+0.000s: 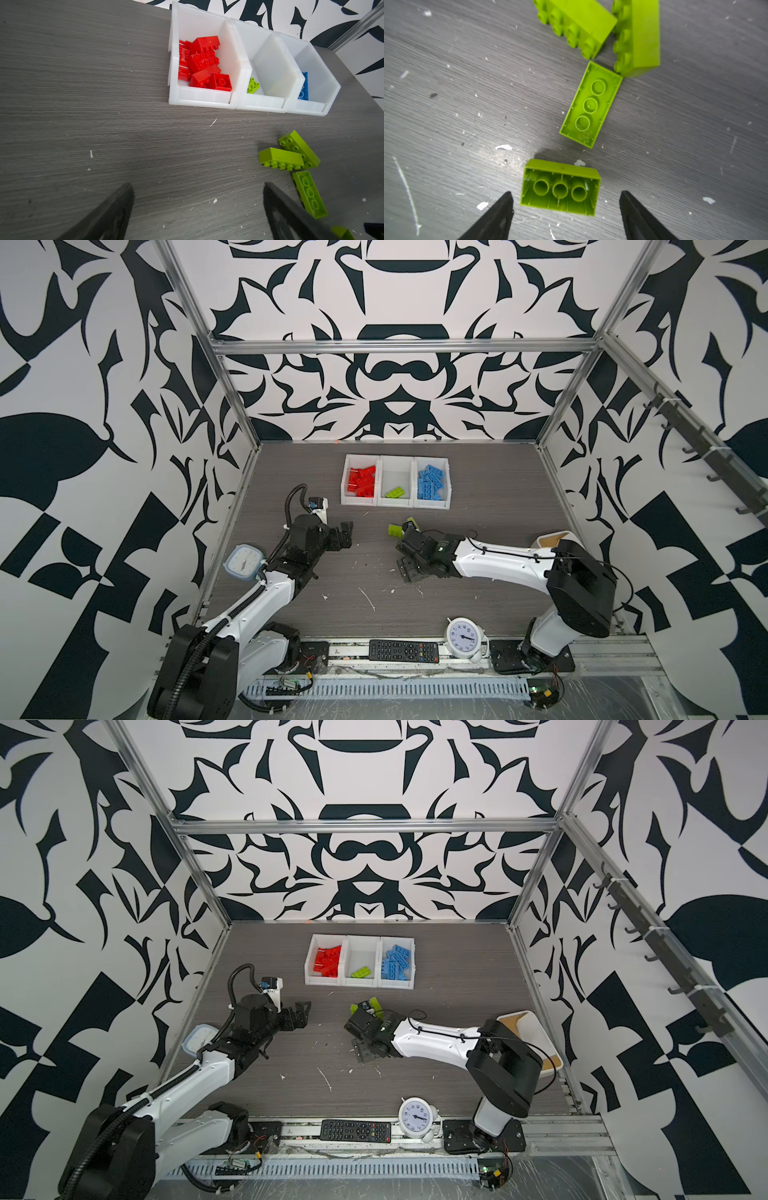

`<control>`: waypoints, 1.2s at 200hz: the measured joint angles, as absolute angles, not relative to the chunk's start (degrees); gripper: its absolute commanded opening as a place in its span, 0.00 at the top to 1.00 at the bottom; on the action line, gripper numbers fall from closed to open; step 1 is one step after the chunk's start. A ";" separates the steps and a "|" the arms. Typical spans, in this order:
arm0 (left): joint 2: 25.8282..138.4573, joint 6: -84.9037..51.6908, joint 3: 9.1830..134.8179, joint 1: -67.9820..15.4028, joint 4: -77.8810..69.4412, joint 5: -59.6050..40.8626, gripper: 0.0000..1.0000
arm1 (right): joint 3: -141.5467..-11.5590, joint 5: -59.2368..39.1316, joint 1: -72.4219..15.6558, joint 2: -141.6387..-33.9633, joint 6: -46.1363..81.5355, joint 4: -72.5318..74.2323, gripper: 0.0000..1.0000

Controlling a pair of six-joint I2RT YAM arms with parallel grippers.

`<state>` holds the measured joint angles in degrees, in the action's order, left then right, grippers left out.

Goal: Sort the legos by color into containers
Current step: 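Lower the right gripper and close it on a lime-green 2x4 brick, then carry the lime-green brick into the middle compartment and open the right gripper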

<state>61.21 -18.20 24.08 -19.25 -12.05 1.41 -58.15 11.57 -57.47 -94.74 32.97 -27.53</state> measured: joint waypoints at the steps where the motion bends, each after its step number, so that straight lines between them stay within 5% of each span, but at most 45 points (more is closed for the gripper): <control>1: 61.21 -18.22 24.08 -19.25 -12.08 1.41 0.00 | -58.15 11.57 -57.49 -94.78 32.95 -27.53 0.17; 93: 61.80 -18.61 24.08 -19.07 -12.60 0.97 0.00 | -59.77 11.44 -57.87 -99.96 32.16 -27.09 0.17; 240: 60.84 -18.59 24.08 -19.07 -12.56 2.61 0.00 | -61.01 12.23 -57.87 -99.98 30.68 -27.03 0.38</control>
